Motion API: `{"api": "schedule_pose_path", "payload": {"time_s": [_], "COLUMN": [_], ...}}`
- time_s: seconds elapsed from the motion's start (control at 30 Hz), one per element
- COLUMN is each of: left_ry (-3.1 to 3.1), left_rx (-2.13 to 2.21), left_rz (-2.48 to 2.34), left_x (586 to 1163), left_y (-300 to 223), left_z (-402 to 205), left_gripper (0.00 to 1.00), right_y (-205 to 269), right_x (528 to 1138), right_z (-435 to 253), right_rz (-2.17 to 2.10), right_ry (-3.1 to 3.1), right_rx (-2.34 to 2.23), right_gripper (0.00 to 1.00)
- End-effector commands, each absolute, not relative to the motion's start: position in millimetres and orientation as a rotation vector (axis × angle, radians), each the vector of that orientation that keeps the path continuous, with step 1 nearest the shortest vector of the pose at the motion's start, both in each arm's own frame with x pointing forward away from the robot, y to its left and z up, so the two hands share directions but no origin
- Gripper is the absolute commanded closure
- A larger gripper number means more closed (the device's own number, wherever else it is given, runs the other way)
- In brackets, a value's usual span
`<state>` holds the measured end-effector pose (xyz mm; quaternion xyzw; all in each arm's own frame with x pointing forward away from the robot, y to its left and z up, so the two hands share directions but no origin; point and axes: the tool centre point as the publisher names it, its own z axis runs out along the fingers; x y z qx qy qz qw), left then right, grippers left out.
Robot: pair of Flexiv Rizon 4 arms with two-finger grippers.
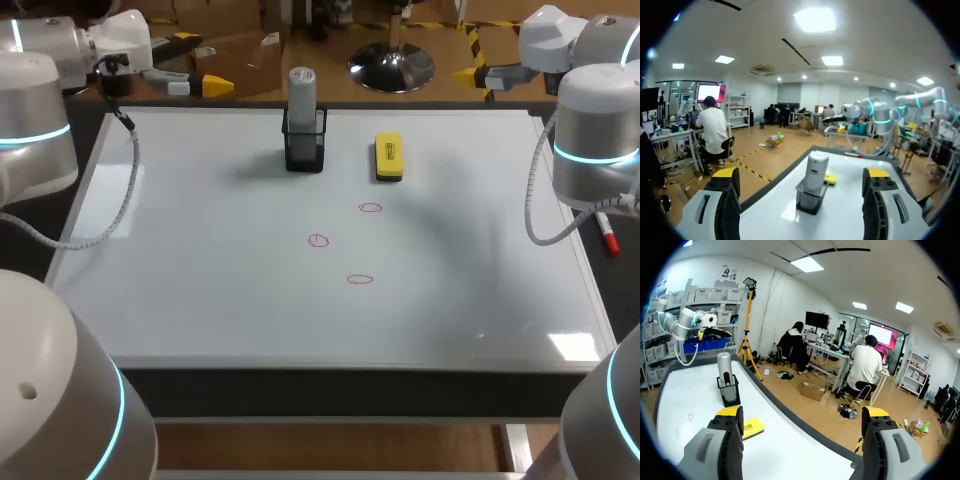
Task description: Pick up the inspection probe, press it on each red-marked spot on the whiteboard one by one, put down the probe, pick up the eraser, and wipe off all the red marks.
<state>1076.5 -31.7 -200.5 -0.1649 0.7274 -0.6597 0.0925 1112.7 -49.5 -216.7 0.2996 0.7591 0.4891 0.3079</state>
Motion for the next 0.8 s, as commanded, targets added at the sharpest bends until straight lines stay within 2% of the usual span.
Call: {"api": "schedule_pose_path", "payload": {"time_s": [0.03, 0.37, 0.8], "left_ry": [2.238, 2.263, 2.249], "left_rx": [-0.258, -0.096, -0.126], "left_rz": [-2.166, -2.264, -2.269], "left_x": [1081, 1068, 1057], "left_y": [-36, -58, -90], "left_z": [-211, -212, -233], "left_gripper": [0.00, 0.00, 0.00], "right_y": [-50, -50, -50], "right_x": [1113, 1113, 1113], "right_z": [-217, -217, -217], "right_rz": [1.293, 1.293, 1.293], "right_ry": [2.009, 2.009, 2.009], "right_rx": [0.792, 0.792, 0.792], "right_gripper": [0.00, 0.00, 0.00]}}
